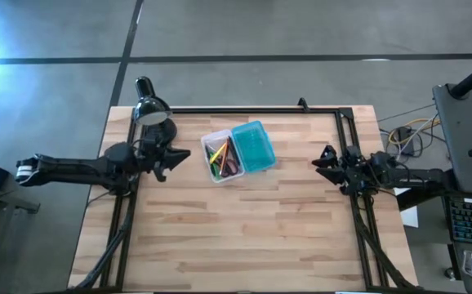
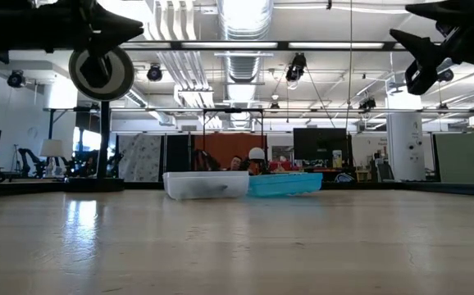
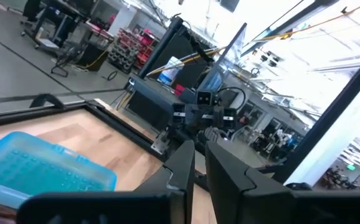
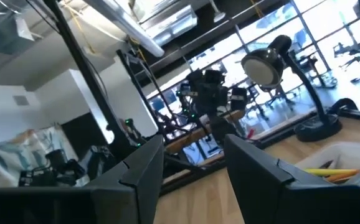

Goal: Pick & place school supplies into a supply box
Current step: Close the supply box

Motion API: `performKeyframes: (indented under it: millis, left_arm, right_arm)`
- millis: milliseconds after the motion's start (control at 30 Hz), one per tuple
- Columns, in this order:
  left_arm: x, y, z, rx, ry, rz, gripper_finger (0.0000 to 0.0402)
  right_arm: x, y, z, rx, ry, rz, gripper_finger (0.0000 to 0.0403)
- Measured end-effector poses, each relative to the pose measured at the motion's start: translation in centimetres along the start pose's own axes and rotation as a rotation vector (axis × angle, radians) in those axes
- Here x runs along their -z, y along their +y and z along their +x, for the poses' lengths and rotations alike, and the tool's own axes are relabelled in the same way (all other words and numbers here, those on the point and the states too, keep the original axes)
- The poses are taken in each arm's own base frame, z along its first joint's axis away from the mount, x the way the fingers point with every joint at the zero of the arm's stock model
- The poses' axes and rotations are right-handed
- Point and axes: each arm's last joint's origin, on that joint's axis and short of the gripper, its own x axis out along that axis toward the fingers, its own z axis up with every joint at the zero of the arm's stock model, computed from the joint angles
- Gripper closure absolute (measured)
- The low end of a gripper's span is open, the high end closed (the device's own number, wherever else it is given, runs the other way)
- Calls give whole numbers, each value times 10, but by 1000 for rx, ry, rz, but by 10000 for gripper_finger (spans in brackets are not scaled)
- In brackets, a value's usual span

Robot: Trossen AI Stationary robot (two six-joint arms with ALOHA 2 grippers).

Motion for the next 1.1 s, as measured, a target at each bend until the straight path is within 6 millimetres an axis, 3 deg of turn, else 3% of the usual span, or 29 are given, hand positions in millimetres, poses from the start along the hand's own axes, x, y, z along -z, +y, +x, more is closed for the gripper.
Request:
performKeyframes:
  millis: [500, 1100]
  left_arm:
    - [30, 24, -40, 75, -100, 7, 378]
    - [52, 41, -53, -79, 145, 235, 378]
  right_arm:
    - [5, -3, 1, 40, 45, 13, 248]
    - [9, -3, -1, 43, 89, 23, 251]
